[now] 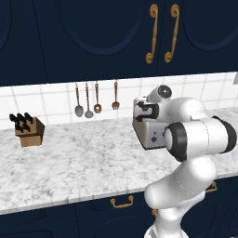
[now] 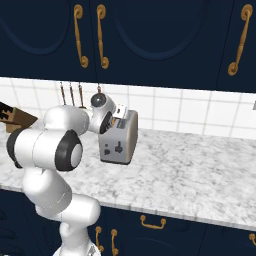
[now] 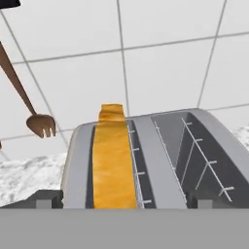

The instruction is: Start the toaster. Once the lever pops up, take the bread to the plate on the dining counter.

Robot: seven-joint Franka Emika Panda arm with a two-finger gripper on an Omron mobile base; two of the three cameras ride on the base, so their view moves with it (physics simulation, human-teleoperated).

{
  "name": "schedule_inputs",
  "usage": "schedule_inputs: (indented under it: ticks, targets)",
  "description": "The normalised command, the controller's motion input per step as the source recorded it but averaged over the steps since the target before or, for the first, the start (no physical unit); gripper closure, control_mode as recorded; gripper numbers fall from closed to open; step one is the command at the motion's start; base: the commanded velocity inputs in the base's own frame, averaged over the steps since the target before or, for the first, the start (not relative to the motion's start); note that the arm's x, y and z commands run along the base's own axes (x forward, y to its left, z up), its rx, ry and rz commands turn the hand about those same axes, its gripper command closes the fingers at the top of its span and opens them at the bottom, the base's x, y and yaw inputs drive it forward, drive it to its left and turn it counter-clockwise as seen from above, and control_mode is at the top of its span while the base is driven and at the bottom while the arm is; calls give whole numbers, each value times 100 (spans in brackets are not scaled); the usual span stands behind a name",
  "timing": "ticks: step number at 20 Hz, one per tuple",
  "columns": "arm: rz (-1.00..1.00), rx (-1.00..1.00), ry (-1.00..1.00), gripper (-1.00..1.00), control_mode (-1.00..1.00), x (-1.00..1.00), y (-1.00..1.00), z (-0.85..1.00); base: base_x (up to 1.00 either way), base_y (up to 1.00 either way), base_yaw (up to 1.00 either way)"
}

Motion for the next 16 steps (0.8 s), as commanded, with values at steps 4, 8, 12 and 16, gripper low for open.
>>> schedule_inputs:
  ticks: [4, 8, 12, 16]
  targets:
    - [0, 0, -3, 100, -100, -1, 0, -28, 0, 0, 0]
    - [0, 0, -15, 100, -100, -33, 0, -5, 0, 0, 0]
    - [0, 0, -23, 100, -100, -37, 0, 2, 0, 0, 0]
    - [0, 0, -28, 100, -100, -19, -2, 42, 0, 0, 0]
